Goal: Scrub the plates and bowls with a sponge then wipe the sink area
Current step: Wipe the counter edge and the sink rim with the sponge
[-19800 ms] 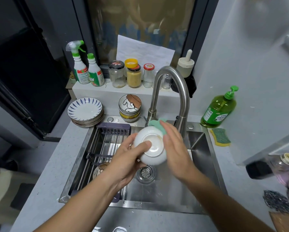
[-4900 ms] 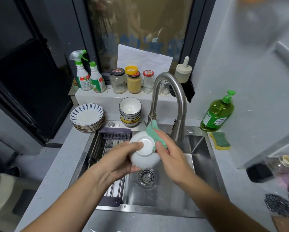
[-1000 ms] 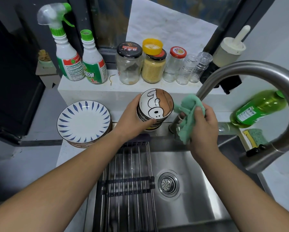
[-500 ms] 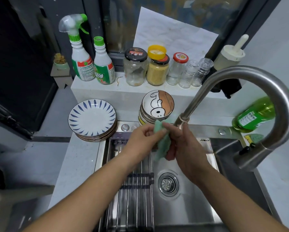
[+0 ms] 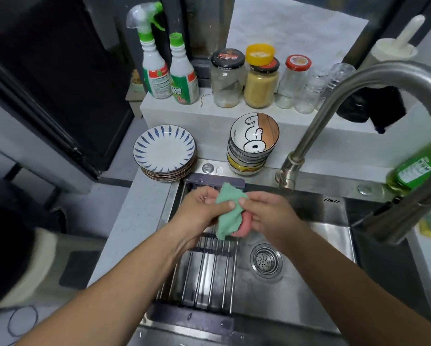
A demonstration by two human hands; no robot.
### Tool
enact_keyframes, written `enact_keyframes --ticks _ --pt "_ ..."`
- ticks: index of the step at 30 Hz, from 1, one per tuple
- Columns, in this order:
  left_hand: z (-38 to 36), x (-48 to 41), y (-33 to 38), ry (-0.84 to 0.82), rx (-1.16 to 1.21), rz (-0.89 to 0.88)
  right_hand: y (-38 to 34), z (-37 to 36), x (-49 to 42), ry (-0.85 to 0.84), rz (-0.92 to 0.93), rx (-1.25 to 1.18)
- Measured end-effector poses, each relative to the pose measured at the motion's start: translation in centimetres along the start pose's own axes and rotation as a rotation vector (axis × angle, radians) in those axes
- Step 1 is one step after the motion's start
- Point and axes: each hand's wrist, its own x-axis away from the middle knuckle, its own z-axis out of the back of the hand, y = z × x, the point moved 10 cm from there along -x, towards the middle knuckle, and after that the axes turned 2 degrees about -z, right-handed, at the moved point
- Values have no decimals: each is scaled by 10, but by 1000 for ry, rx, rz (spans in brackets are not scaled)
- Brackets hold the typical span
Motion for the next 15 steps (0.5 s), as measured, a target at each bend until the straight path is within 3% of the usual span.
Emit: enact_keyframes --ticks 4,10,15 --pt "14 2 -6 17 -9 56 3 2 -3 26 -6 -31" --pt "7 -8 -14 -181 -32 152 1 3 -8 59 9 -25" --pt "8 -14 -20 -241 -4 182 14 -11 -6 -20 -106 -49"
